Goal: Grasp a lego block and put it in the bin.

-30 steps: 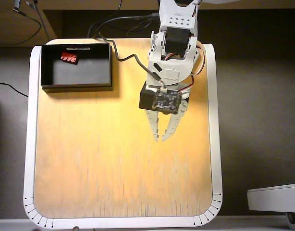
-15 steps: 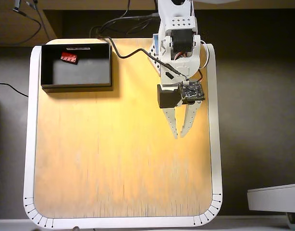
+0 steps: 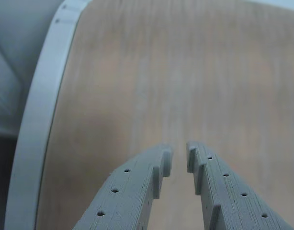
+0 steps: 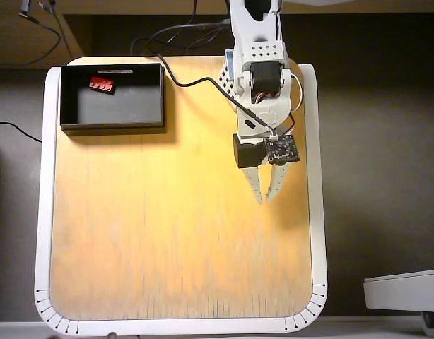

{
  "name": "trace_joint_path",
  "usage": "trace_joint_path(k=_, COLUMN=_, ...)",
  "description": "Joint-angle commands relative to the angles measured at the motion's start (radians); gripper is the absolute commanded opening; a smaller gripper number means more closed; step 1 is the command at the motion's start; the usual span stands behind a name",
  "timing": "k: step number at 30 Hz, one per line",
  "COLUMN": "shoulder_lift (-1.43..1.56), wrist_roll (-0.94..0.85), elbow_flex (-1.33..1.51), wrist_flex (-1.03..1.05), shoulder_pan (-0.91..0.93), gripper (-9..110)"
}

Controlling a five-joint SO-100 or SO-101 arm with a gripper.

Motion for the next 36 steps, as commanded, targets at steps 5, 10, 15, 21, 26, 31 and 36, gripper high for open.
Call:
trace_joint_path(k=5, shoulder_lift=0.092, wrist_roll=-0.017, elbow_flex=0.109, wrist_flex=-0.034, shoulder_pan=-0.020, gripper=0)
trace_joint_path(k=10, shoulder_lift=0.092, wrist_roll=-0.017, elbow_flex=0.199, wrist_flex=-0.041, shoulder_pan=0.003, gripper=0)
trace_joint_path(k=15, shoulder_lift=0.092, wrist_roll=-0.021, elbow_flex=0.282, wrist_flex=-0.044, shoulder_pan=0.017, gripper=0)
trace_joint_path(k=21, shoulder_lift=0.092, wrist_roll=-0.103, elbow_flex=0.287, wrist_flex=0.044, shoulder_pan=0.026, gripper=0)
trace_joint_path(k=26, shoulder_lift=0.092, wrist_roll=-0.089, elbow_flex=0.287, wrist_flex=0.273, shoulder_pan=0.026, gripper=0)
trace_joint_path(k=31, shoulder_lift=0.092, wrist_roll=-0.098, elbow_flex=0.287, wrist_flex=0.331, shoulder_pan=0.026, gripper=0)
trace_joint_path(k=36, shoulder_lift=0.092, wrist_roll=-0.163, elbow_flex=0.287, wrist_flex=0.342, shoulder_pan=0.026, gripper=0)
